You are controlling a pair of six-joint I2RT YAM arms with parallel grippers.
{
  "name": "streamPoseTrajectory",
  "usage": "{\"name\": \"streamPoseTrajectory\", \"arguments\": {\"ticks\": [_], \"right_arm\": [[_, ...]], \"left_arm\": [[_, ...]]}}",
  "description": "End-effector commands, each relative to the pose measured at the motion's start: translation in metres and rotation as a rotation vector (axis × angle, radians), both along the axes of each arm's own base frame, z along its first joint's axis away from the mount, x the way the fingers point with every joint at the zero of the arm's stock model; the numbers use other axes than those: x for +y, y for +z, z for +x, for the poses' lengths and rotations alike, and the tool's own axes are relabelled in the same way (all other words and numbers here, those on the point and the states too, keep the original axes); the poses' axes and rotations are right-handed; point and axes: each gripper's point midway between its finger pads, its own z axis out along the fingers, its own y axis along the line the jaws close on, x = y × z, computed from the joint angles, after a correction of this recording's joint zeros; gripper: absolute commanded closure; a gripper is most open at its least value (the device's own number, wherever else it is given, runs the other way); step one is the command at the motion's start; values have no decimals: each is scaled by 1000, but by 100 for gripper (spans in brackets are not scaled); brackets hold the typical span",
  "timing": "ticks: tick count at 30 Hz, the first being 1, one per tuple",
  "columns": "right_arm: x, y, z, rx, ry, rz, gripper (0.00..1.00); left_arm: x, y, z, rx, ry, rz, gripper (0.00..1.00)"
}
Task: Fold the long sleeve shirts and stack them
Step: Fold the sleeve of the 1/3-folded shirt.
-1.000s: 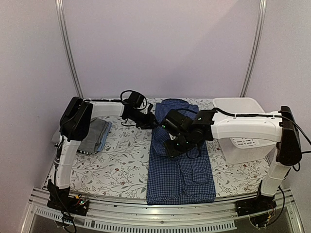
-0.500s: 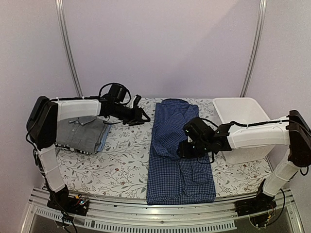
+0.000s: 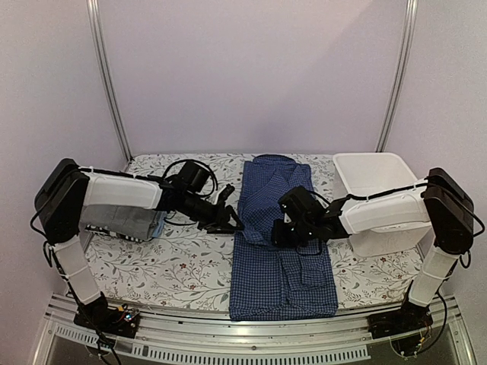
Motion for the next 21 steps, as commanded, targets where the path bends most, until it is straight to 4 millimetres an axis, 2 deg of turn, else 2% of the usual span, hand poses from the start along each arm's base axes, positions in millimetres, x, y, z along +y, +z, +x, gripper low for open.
{"name": "streamPoseTrajectory", "arguments": {"ticks": [1,3,6,9,11,13,17,21], "right_arm": [[38,30,3,-44,59,83,100],[56,39,-3,-58,101,89,100],[77,41,-12,-61,154,59,100],[90,34,-22,-40,188,34,100],[89,36,-22,-41,179,25,96],[73,36,-19,-52,130,-20,87],[27,39,-20,-83,-2,-71,61],[-17,44,-27,-95,-119,-60,51]], "left_arm": [[-3,1,-3,-16,-1,-28,53],[0,-1,-3,-18,10,-23,54],[9,-4,-1,-26,34,-20,54],[15,-8,-2,-19,39,-27,54],[19,-12,-3,-21,44,-19,54],[19,-11,-5,-22,42,-35,54],[13,-4,-6,-40,36,-83,54],[12,6,-9,-53,52,-109,54]]}}
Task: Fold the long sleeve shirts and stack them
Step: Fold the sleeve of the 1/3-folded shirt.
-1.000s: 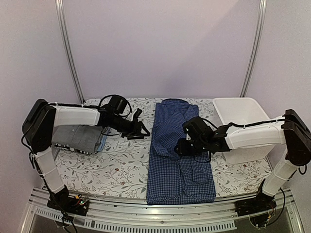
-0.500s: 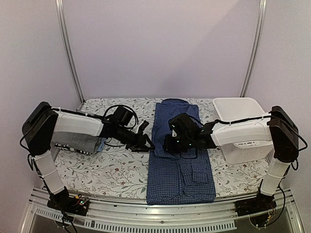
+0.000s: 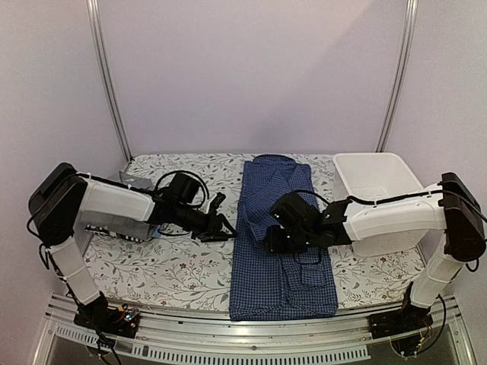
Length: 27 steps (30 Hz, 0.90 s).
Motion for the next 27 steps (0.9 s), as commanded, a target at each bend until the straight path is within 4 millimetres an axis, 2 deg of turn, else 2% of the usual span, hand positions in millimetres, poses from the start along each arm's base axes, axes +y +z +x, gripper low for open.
{"name": "streamPoseTrajectory", "arguments": {"ticks": [1,5,10,14,18,21,24,27], "right_arm": [[-54,17,3,-56,-172,-3,50],[-76,24,7,-68,-217,110,47],[-65,16,14,-102,-123,131,44],[-54,-2,29,-78,-109,114,48],[-40,-13,39,-74,-88,82,58],[-40,-18,45,-71,-93,48,66],[-39,-14,48,-86,-92,45,82],[-26,-2,49,-90,-48,70,99]], "left_arm": [[-7,36,5,-84,17,-94,54],[-8,43,3,-80,25,-101,54],[-14,50,4,-79,21,-103,53],[-25,52,3,-74,4,-85,51],[-30,42,3,-43,-9,-57,51],[-33,36,2,-29,-14,-44,51],[-34,29,1,-16,-18,-33,51],[-36,23,0,-2,-28,-27,51]]}}
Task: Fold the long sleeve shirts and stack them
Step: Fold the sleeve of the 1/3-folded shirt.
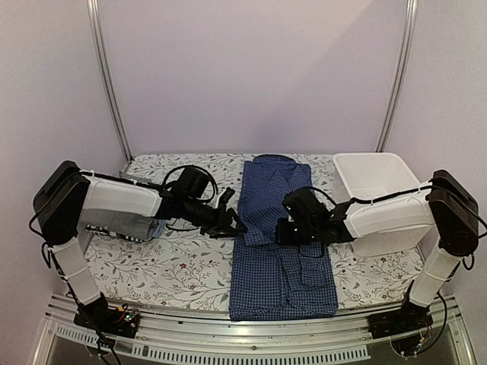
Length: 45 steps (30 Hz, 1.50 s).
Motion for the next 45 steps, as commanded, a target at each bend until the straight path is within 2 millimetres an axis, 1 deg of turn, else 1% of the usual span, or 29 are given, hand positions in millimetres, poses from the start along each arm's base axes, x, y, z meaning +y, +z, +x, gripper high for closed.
{"name": "streamPoseTrajectory", "arguments": {"ticks": [1,5,7,8,10,11,12,14,17,18,20,23,25,27,29,31,35,38,42,43,45], "right_arm": [[22,24,7,-37,59,32,100],[57,39,-8,-59,163,36,100],[75,42,-18,-65,228,39,100],[82,37,-22,-60,257,32,97],[89,30,-26,-42,289,25,88],[92,29,-25,-36,293,30,82],[94,28,-25,-33,296,34,78],[100,35,-24,-44,310,57,75],[106,44,-23,-49,325,75,73],[105,46,-22,-50,316,73,72],[94,47,-19,-43,280,60,70],[60,43,-7,-27,177,29,64],[31,37,0,-2,105,28,62],[10,30,6,26,49,35,62],[-5,27,14,37,4,53,61],[-16,26,24,40,-32,90,60],[-27,27,47,32,-85,169,58],[-21,26,58,37,-78,204,57],[-20,13,69,53,-102,204,57],[-19,13,72,54,-107,207,57],[-20,5,73,69,-118,197,58]], "left_arm": [[-6,-5,-2,12,-22,15,51],[2,-7,2,27,0,0,51],[9,-8,7,34,19,-13,51],[13,-9,8,43,26,-15,51],[14,-8,11,43,20,-34,51],[13,-7,12,38,16,-47,51],[13,-10,12,45,11,-47,51],[13,-14,11,57,5,-48,51],[18,-18,11,68,13,-48,52],[19,-18,11,68,14,-49,52],[21,-19,10,71,8,-46,54],[26,-25,8,69,3,-7,54],[28,-27,5,73,-9,5,54],[27,-28,2,75,-28,7,53],[25,-29,-1,79,-44,5,52],[23,-31,-4,84,-59,12,52],[23,-37,-10,93,-71,35,52],[27,-42,-12,95,-71,63,53],[28,-43,-15,98,-81,68,56],[27,-42,-15,99,-83,65,57],[27,-40,-15,97,-86,63,59]]}}
